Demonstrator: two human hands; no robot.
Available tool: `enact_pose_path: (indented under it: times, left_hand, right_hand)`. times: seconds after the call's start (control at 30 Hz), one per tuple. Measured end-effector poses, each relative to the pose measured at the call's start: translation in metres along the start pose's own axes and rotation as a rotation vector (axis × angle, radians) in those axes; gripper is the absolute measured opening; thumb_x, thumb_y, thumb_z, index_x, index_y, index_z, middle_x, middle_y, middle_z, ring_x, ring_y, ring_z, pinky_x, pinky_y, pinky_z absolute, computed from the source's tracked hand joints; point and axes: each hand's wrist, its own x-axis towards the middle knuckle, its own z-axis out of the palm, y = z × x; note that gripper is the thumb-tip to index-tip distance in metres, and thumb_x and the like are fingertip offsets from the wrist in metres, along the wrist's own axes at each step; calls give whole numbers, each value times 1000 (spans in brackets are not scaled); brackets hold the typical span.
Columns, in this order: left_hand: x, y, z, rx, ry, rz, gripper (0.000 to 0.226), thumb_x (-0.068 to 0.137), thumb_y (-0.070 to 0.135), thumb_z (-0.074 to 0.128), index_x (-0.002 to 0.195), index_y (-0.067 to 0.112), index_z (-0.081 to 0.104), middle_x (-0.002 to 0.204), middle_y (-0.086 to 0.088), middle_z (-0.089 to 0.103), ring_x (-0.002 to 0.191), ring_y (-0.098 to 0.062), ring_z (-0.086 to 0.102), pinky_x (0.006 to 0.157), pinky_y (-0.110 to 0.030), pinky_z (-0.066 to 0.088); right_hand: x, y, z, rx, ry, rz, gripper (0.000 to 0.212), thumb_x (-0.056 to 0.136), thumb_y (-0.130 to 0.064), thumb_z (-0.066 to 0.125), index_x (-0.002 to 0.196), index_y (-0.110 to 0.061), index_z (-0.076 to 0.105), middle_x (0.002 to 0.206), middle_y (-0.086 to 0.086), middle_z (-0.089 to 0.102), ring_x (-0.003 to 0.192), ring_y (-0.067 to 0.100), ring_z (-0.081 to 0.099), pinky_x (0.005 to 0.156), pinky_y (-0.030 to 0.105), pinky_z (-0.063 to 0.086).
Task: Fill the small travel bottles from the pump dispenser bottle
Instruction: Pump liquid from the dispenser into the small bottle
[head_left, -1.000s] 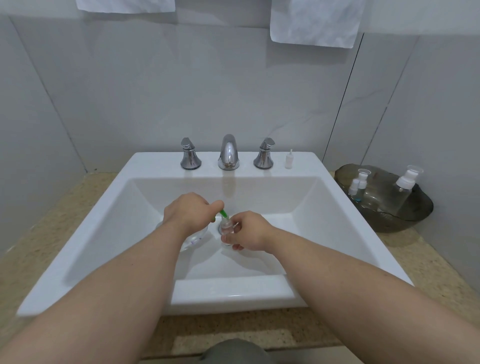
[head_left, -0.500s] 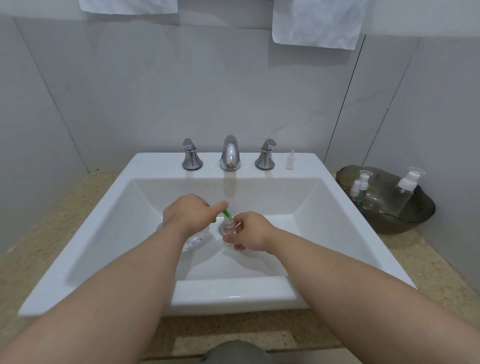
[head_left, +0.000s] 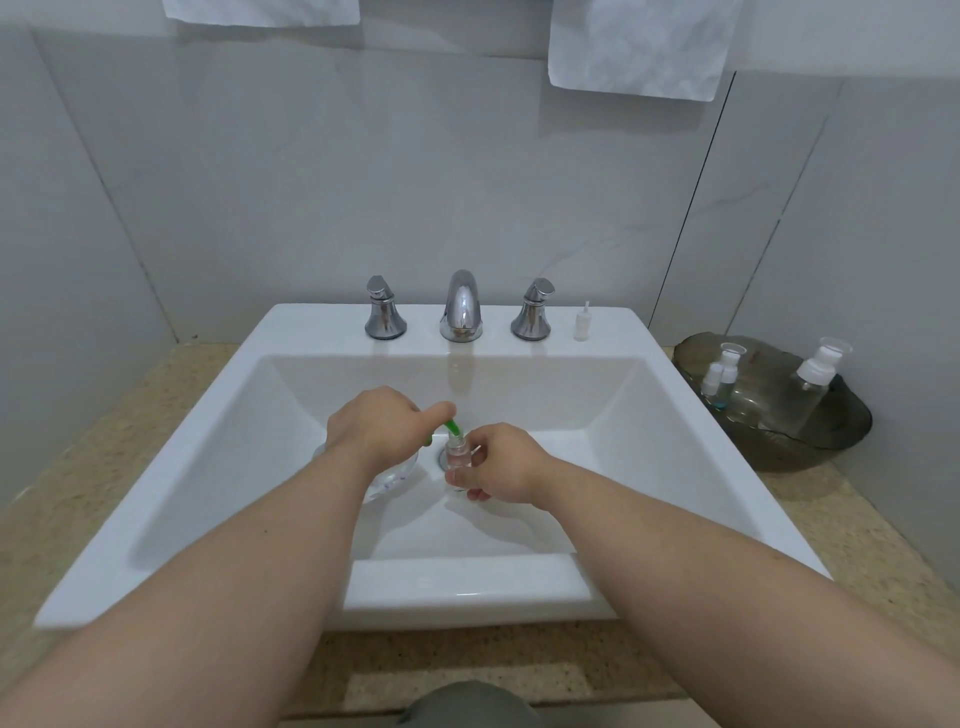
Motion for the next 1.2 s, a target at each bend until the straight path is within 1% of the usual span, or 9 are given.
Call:
enact_pose_path:
  times: [0.07, 0.17, 0.43, 0.57, 0.77, 0.87, 0.93, 1.0, 1.2]
  left_hand:
    - [0, -1, 0, -10, -1, -1, 56, 85, 68, 54, 61, 21, 73, 71, 6, 71, 75, -18, 64, 66, -30, 43]
    - [-1, -2, 0, -23, 2, 2, 56, 85, 68, 54, 63, 21, 74, 71, 7, 72, 75, -17, 65, 65, -30, 43]
    - [0, 1, 0, -16, 0, -8, 52, 86, 61, 55, 63, 19, 75, 62, 7, 66, 70, -18, 62, 62, -29, 40]
    - [2, 1, 0, -11, -13, 2, 47, 85, 55, 55, 63, 19, 76, 69, 4, 73, 71, -21, 64, 63, -29, 44]
    - [3, 0, 1, -6, -20, 18, 46, 85, 52, 55, 67, 15, 76, 76, 1, 76, 75, -23, 67, 70, -31, 51]
    - [2, 1, 1, -9, -13, 19, 47, 85, 51, 56, 57, 16, 68, 76, 1, 76, 70, -22, 62, 68, -31, 48]
    - [0, 0, 1, -8, 1, 17, 49, 85, 53, 56, 53, 16, 64, 73, 0, 74, 68, -22, 59, 64, -30, 45]
    - [-2, -1, 0, -10, 11, 15, 52, 86, 58, 56, 58, 16, 69, 67, 2, 69, 69, -21, 60, 62, -29, 41]
    - [-3, -3, 0, -20, 2, 27, 61, 90, 74, 50, 62, 23, 70, 72, 9, 69, 76, -15, 62, 69, -31, 43]
  right_hand:
    - [0, 1, 1, 0, 0, -1, 20, 91, -20, 77, 105, -14, 66, 82, -5, 59, 68, 18, 69, 80, 33, 61]
    - [0, 0, 1, -3, 1, -2, 20, 91, -20, 77, 106, -14, 66, 82, -5, 60, 68, 18, 70, 78, 32, 61]
    - [0, -1, 1, -9, -1, -5, 21, 91, -20, 77, 108, -12, 66, 84, -4, 62, 71, 20, 71, 80, 33, 61]
    - [1, 0, 3, -29, -16, 7, 27, 91, -21, 78, 112, -8, 67, 86, 1, 66, 74, 22, 72, 88, 40, 61]
    - [2, 0, 3, -42, -24, 16, 30, 91, -21, 78, 114, -6, 67, 83, 2, 64, 78, 24, 73, 88, 40, 61]
    - [2, 1, 3, -51, -23, 16, 29, 90, -22, 78, 113, -7, 67, 80, 0, 63, 75, 22, 72, 88, 42, 61]
    - [2, 0, 3, -43, -22, 11, 28, 90, -21, 78, 112, -7, 67, 80, 0, 64, 74, 22, 72, 89, 42, 61]
    - [2, -1, 2, -30, -16, 9, 27, 91, -20, 78, 112, -7, 67, 81, -1, 64, 75, 24, 73, 87, 39, 62]
    - [2, -1, 1, -17, 4, 6, 25, 92, -18, 77, 111, -8, 66, 81, -2, 63, 71, 20, 71, 86, 39, 62]
